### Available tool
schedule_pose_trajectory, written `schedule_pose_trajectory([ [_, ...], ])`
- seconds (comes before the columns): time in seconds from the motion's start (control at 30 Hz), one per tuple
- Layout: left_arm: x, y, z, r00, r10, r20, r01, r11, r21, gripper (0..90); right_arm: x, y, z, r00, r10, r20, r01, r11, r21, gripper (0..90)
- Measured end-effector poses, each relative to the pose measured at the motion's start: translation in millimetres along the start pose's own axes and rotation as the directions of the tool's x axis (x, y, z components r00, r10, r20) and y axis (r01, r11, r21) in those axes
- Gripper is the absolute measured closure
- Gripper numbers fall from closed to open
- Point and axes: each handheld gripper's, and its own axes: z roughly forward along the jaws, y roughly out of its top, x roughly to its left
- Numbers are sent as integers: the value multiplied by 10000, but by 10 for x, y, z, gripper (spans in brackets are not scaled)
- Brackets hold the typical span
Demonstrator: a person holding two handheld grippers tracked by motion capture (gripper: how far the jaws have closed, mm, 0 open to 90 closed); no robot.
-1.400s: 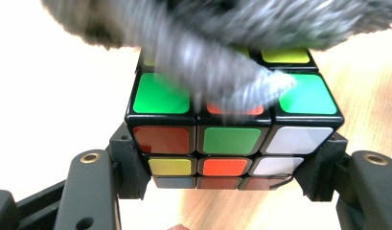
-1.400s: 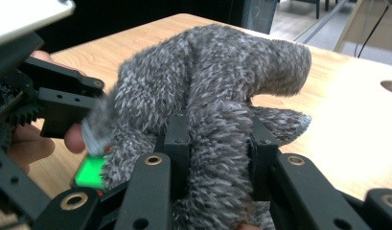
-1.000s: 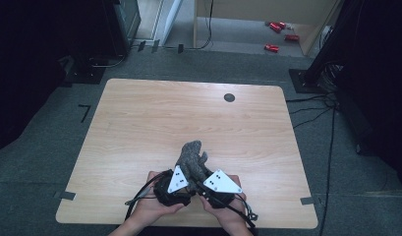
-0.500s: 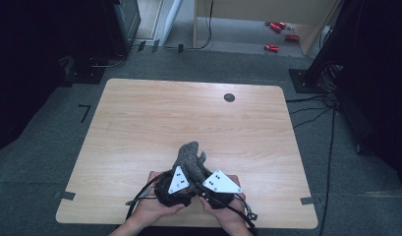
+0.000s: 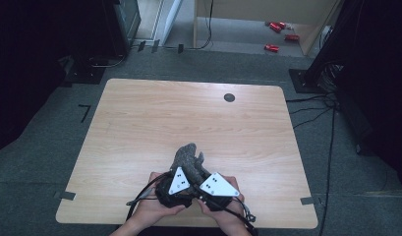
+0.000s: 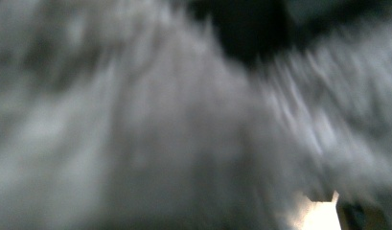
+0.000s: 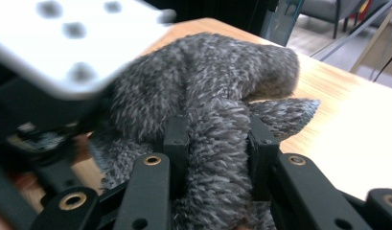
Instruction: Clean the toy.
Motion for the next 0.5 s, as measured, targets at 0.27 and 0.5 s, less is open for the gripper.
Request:
schedule_pose_trajectory([
  [0.27, 123, -10, -55, 9993, -369, -32, 368, 9989, -291, 353, -183, -39, -91, 9967, 738, 325, -737, 9973, -56, 694],
  [0.5, -5, 3, 2, 9998, 120, -128, -120, 9999, 24, 353, 0, -13, -60, 9974, 541, 469, -543, 9985, 31, 693],
])
